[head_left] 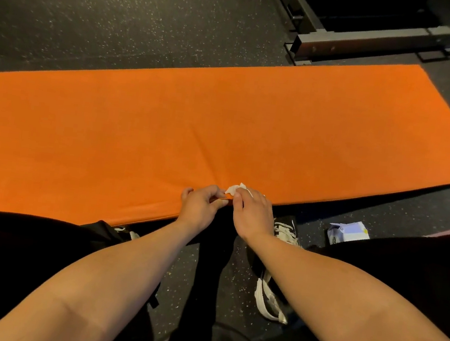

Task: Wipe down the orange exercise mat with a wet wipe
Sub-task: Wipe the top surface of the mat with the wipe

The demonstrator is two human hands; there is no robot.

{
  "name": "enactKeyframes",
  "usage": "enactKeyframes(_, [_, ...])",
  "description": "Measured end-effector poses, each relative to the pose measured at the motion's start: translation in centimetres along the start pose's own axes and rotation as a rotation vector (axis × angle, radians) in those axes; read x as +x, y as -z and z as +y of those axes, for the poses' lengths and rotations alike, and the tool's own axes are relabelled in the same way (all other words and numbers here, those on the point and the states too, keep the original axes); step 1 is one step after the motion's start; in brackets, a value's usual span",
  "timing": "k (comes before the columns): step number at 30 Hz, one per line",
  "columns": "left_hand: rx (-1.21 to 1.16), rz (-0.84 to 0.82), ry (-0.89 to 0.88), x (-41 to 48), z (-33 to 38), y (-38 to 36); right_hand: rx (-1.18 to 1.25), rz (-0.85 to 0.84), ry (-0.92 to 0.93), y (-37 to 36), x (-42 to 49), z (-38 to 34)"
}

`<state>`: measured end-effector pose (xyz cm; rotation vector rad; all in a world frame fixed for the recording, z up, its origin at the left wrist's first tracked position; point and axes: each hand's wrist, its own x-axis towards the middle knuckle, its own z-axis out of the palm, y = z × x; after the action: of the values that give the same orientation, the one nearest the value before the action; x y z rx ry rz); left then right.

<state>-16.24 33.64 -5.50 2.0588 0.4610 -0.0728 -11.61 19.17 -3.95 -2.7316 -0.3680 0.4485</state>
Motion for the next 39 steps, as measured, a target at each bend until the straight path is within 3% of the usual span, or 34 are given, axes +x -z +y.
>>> enactKeyframes(11, [-0.086,-0.036,-0.059,1.4,2.6,-1.9,-0.071,0.15,-0.064,2.1,0.6,1.2])
enactKeyframes(23, [-0.034,-0.103,-0.059,1.7,2.3,-3.6,-0.125,0.161,-0.041,1.6,-0.2,2.9])
enactKeyframes(31, [-0.039,-0.182,-0.106,1.3,4.0,-4.4,-0.102,0.181,-0.191,2.1,-0.9,3.6])
enactKeyframes(39, [0.238,-0.195,-0.22,2.2,3.5,-4.3,-0.088,0.052,-0.231,2.5,-0.2,3.3])
